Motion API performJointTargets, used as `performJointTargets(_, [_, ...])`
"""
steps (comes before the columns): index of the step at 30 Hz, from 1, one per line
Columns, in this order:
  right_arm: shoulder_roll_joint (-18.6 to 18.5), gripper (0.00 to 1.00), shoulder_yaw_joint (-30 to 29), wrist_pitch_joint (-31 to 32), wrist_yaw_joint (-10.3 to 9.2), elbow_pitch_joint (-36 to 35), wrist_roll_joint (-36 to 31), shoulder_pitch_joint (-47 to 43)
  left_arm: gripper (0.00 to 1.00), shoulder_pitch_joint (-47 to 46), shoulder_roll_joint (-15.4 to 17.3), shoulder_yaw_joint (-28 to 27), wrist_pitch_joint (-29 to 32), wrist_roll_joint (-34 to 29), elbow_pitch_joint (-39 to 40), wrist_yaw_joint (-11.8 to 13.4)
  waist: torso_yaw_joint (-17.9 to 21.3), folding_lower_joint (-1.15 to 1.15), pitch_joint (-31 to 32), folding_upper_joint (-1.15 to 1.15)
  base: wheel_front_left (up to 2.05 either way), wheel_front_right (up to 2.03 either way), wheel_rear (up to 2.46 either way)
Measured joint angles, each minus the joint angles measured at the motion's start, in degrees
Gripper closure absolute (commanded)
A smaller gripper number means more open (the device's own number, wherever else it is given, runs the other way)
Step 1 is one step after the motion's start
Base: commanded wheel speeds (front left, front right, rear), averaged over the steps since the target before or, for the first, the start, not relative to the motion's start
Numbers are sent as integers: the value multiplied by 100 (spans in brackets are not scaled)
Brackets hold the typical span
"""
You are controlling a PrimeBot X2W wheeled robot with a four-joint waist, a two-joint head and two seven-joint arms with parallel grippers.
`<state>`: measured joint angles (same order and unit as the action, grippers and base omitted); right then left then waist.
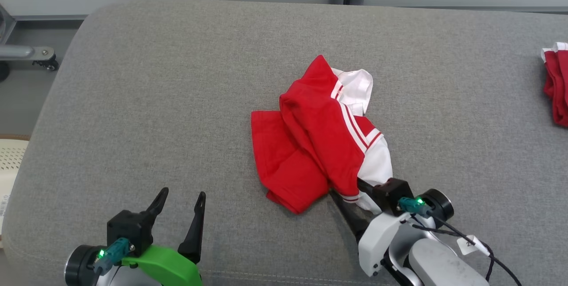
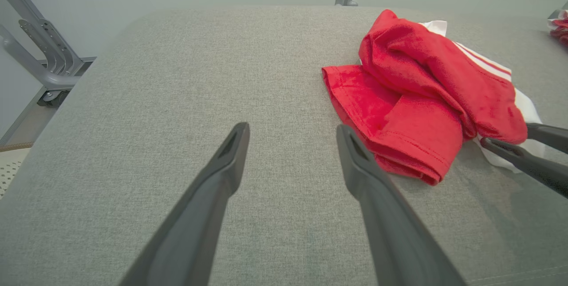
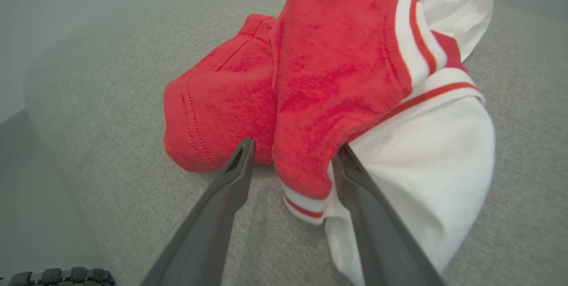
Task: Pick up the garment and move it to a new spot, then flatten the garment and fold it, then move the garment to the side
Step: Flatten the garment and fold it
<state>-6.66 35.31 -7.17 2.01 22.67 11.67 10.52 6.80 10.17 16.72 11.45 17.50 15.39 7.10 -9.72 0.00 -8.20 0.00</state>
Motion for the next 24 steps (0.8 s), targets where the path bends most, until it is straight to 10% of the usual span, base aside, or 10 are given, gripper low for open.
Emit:
performJointTargets(1, [14,100,-11,0,1,49,8,36,0,60,7,26,-11,0,0,0,-5,0,17,0,0,0,0])
performJointTargets(13, [316,100,-1382,341,304,-411,2282,658,0,574,137,-38,-476,177,-27,-55,117,0,193,0,0,0,0])
performJointTargets(24, [281,100,-2314,1627,81,-1013,3496,2070,0,625,10,271,-648,343,-186,-337,333,0,319,0,0,0,0])
